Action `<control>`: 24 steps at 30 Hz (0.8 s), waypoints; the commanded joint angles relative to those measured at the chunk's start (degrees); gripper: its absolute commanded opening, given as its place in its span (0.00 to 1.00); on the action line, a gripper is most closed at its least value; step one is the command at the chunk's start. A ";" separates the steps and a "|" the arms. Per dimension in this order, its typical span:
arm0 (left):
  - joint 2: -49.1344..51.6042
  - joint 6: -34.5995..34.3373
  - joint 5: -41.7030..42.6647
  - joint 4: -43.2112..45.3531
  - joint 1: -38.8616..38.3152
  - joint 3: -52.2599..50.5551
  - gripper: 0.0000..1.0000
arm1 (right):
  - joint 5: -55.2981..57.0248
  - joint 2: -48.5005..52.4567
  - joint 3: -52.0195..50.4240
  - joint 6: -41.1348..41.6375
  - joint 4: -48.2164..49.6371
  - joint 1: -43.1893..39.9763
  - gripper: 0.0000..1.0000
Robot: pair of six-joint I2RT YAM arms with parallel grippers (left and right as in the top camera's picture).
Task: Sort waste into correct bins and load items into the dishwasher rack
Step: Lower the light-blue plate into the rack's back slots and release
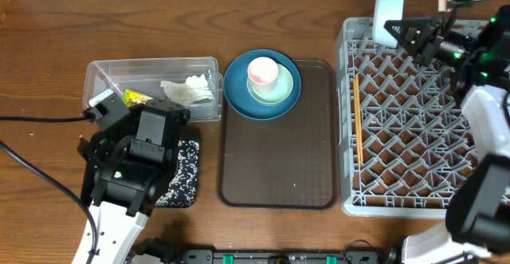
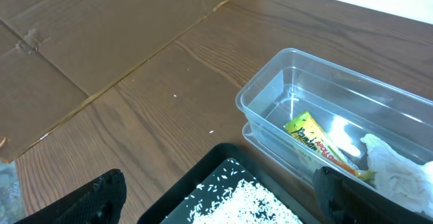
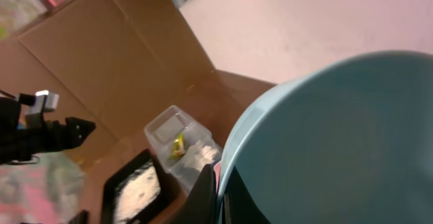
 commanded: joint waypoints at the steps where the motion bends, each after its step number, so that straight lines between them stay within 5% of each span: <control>1: 0.00 0.31 -1.40 -0.15 0.20 0.83 0.91 | -3.21 4.63 0.44 5.25 2.21 -0.42 0.01; 12: 0.00 0.31 -1.40 -0.15 0.20 0.83 0.91 | -3.78 16.87 0.44 5.18 5.01 -0.48 0.01; 24: 0.00 0.31 -1.40 -0.15 0.20 0.83 0.91 | -5.68 17.79 0.35 6.82 5.09 -0.90 0.01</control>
